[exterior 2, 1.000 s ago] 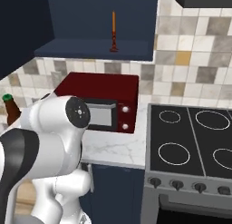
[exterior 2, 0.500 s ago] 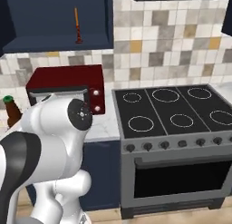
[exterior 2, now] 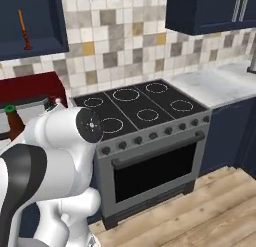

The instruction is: Get the candle and the beer from the cabinet and move them to the dining counter.

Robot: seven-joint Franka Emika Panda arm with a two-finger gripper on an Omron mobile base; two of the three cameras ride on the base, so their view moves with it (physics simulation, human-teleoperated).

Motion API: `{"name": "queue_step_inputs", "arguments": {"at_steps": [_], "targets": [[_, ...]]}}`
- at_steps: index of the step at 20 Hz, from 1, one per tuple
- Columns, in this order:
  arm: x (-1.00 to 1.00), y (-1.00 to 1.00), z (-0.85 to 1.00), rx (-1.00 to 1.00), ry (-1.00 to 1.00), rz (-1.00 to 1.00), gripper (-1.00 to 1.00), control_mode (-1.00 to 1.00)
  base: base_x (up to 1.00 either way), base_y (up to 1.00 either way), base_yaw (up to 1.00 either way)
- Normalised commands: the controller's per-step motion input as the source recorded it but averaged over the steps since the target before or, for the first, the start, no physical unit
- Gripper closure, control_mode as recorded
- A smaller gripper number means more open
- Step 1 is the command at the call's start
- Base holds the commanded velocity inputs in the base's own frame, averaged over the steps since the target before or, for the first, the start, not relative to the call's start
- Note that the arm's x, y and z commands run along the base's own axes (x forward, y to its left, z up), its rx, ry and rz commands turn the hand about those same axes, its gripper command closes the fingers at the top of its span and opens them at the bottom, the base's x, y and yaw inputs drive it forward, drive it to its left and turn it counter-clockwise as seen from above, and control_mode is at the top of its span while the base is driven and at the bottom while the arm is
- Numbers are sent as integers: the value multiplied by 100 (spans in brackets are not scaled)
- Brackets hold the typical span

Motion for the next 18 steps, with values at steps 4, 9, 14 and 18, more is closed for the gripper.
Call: {"name": "queue_step_inputs", "arguments": {"at_steps": [4, 9, 14, 18], "targets": [[0, 0, 0, 0, 0, 0, 100, 100, -27, 0, -58], [0, 0, 0, 0, 0, 0, 100, 100, -25, 0, -61], [0, 0, 0, 0, 0, 0, 100, 100, -21, 0, -64], [0, 0, 0, 0, 0, 0, 100, 100, -16, 0, -65]]}}
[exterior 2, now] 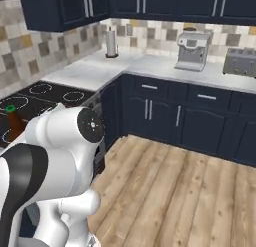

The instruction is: Get the candle and the beer from the cabinet and move them to the dining counter.

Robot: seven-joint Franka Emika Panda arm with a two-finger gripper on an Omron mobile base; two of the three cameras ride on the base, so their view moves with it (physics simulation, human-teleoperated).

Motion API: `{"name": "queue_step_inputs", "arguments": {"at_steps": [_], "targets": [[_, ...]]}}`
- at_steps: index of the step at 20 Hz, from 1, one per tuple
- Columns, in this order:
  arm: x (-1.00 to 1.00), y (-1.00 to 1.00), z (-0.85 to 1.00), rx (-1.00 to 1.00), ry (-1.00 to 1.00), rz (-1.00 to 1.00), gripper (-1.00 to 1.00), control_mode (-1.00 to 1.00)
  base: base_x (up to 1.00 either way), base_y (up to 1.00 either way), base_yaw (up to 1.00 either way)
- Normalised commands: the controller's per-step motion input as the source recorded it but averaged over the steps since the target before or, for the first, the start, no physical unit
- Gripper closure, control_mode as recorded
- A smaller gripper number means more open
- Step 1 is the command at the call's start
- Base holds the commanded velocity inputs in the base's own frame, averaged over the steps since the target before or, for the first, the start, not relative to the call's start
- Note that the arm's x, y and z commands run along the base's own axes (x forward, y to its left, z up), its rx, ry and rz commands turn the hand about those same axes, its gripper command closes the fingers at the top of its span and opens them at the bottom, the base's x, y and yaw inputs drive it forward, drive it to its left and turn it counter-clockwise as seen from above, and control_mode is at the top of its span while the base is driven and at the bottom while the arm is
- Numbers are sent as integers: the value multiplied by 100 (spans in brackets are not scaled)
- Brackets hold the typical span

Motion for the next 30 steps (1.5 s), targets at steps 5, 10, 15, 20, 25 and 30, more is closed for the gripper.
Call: {"name": "queue_step_inputs", "arguments": {"at_steps": [5, 10, 15, 20, 25, 30], "targets": [[0, 0, 0, 0, 0, 0, 100, 100, -7, 0, -65], [0, 0, 0, 0, 0, 0, 100, 100, 0, 2, -66], [0, 0, 0, 0, 0, 0, 100, 100, 4, 12, -65], [0, 0, 0, 0, 0, 0, 100, 100, 22, 23, -64], [0, 0, 0, 0, 0, 0, 100, 100, 25, 26, -63], [0, 0, 0, 0, 0, 0, 100, 100, 30, 32, -61]]}}
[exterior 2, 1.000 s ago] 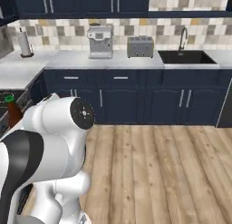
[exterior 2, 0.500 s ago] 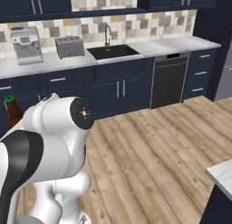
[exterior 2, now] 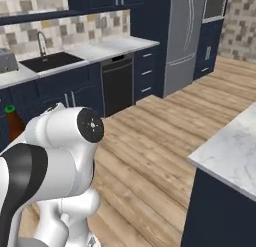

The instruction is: Get the candle and the beer from the cabinet and move them to the dining counter.

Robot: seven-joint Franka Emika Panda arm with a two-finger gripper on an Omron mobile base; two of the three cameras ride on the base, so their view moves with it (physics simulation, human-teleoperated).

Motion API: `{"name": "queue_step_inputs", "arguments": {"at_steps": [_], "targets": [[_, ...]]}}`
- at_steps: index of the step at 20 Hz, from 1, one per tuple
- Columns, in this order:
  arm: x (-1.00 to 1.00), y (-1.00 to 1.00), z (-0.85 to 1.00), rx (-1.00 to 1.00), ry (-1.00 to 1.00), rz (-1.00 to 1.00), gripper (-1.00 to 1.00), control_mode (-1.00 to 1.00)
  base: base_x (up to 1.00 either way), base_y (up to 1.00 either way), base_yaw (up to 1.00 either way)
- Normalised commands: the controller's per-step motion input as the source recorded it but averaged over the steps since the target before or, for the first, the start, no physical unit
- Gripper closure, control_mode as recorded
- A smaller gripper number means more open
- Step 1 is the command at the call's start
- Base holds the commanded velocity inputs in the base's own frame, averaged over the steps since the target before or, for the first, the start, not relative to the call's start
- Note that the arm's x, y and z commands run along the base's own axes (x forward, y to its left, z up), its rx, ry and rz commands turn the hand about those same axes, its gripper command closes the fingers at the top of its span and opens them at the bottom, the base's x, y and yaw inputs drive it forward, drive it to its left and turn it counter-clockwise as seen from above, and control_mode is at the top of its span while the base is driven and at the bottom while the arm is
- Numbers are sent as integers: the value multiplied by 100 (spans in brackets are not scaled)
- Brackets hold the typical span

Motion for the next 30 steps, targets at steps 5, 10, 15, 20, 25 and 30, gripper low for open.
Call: {"name": "queue_step_inputs", "arguments": {"at_steps": [5, 10, 15, 20, 25, 30], "targets": [[0, 0, 0, 0, 0, 0, 100, 100, 30, 32, -61], [0, 0, 0, 0, 0, 0, 100, 100, 28, 20, -60], [0, 0, 0, 0, 0, 0, 100, 100, 21, -45, -37], [0, 0, 0, 0, 0, 0, 100, 100, 13, -75, -24], [0, 0, 0, 0, 0, 0, 100, 100, 15, -71, -20], [0, 0, 0, 0, 0, 0, 100, 100, 23, -65, -11]]}}
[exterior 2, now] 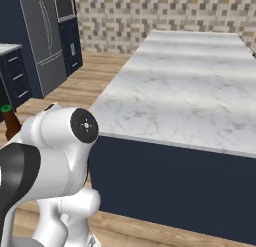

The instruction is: Get the candle and the beer from the cabinet and move them to the dining counter.

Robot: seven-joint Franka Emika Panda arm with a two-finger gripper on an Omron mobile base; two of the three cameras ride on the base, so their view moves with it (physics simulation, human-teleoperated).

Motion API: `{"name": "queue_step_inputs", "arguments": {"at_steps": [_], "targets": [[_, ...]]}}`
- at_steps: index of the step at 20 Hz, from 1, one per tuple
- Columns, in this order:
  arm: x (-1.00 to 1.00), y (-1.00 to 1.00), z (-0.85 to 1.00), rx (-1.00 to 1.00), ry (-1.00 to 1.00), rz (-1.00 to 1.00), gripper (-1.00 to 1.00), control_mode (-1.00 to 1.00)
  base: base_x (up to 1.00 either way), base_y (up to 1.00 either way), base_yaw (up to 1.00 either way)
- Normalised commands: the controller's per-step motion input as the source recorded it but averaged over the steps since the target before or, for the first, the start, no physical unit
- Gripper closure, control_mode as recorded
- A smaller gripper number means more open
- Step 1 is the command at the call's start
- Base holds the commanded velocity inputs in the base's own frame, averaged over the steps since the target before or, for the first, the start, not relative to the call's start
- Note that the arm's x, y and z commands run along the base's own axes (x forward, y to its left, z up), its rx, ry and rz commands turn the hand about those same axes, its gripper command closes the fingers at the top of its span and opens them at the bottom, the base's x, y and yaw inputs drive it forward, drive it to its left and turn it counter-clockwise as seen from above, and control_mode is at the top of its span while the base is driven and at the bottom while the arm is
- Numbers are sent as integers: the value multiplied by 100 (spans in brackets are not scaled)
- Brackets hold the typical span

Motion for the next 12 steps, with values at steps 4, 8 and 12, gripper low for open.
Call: {"name": "queue_step_inputs", "arguments": {"at_steps": [4, 8, 12], "targets": [[0, 0, 0, 0, 0, 0, 100, 100, 26, -65, -5], [0, 0, 0, 0, 0, 0, 100, 100, 36, -65, -1], [0, 0, 0, 0, 0, 0, 100, 100, 35, -55, -2]]}}
